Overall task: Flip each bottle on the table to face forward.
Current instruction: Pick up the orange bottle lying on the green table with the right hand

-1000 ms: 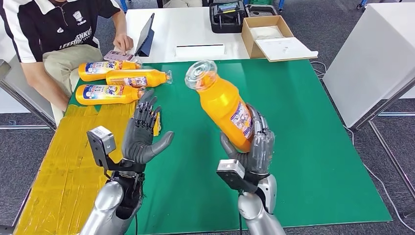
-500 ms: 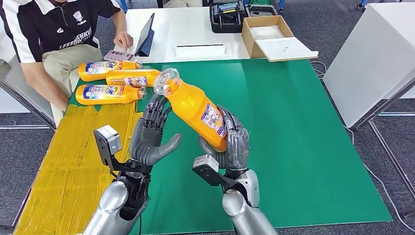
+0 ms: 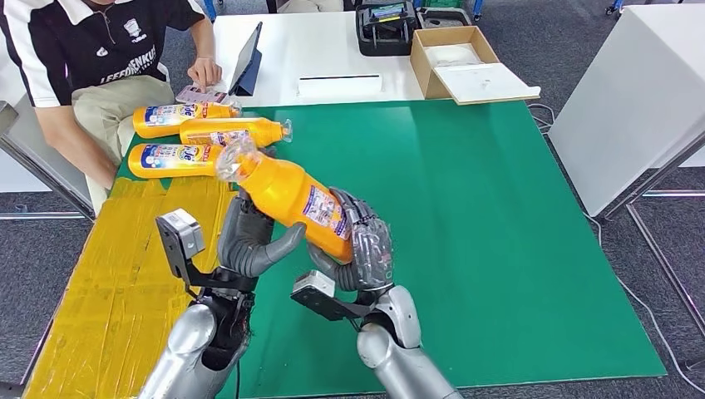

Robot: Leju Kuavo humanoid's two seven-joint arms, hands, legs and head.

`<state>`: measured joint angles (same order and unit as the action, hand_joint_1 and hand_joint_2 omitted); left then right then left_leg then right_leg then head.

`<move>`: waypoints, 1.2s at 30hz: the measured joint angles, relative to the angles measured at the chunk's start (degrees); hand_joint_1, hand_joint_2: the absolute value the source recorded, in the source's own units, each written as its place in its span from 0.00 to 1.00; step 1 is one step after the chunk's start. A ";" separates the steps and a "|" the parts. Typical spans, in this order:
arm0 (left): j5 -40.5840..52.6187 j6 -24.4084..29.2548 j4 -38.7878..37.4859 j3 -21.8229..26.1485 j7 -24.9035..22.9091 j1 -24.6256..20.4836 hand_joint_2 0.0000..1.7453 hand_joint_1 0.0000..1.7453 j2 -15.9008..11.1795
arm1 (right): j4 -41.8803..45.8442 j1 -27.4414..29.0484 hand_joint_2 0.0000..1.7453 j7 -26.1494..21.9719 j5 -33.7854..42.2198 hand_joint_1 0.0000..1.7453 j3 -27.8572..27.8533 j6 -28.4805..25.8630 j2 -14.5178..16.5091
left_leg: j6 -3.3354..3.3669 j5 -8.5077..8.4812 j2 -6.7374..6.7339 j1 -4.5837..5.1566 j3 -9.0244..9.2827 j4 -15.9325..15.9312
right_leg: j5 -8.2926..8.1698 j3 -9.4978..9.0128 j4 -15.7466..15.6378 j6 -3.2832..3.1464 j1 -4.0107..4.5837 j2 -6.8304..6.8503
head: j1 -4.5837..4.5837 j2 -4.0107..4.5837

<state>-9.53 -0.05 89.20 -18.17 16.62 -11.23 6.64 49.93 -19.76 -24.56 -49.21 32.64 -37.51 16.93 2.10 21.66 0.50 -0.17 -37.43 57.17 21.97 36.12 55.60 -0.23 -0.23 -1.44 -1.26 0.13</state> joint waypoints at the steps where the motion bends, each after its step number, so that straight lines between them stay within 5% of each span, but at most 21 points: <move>1: 0.00 0.01 0.00 0.11 -0.01 0.01 1.00 0.00 0.00 | -0.46 -0.17 1.00 0.05 -0.28 1.00 0.33 0.00 0.15 | 0.00 0.00 0.00 0.00 0.00 0.00 | 0.00 0.00 0.00 0.00 0.00 0.00 | 0.00 0.00; 16: -0.14 0.07 0.00 1.53 -0.01 0.75 1.00 0.00 -0.02 | -3.94 -1.60 1.00 0.84 -2.57 1.00 2.00 -0.01 1.34 | 0.00 0.01 0.00 0.01 -0.01 0.00 | 0.00 0.00 0.00 0.00 -0.01 0.00 | 0.01 0.00; 23: -1.07 0.21 -0.88 3.96 -0.11 2.34 1.00 0.00 -0.13 | -8.43 -3.86 1.00 1.91 -1.56 1.00 8.87 -0.02 2.30 | 0.00 0.01 -0.04 0.00 -0.01 0.00 | 0.01 0.04 0.00 0.00 0.00 -0.01 | 0.00 0.00; 36: -1.14 0.20 -1.57 4.44 -0.02 2.85 1.00 0.00 -0.13 | -9.48 -4.31 1.00 1.67 -2.72 1.00 9.46 -0.05 2.52 | 0.00 0.00 -0.04 0.01 -0.01 0.01 | 0.00 0.04 -0.01 0.00 -0.01 -0.01 | 0.01 0.00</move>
<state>-10.67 0.14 87.63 -13.73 16.59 -8.38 6.51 40.45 -24.07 -22.90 -51.93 42.10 -37.56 19.45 2.10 21.66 0.45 -0.16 -37.44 57.18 21.98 36.16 55.59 -0.23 -0.24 -1.46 -1.26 0.13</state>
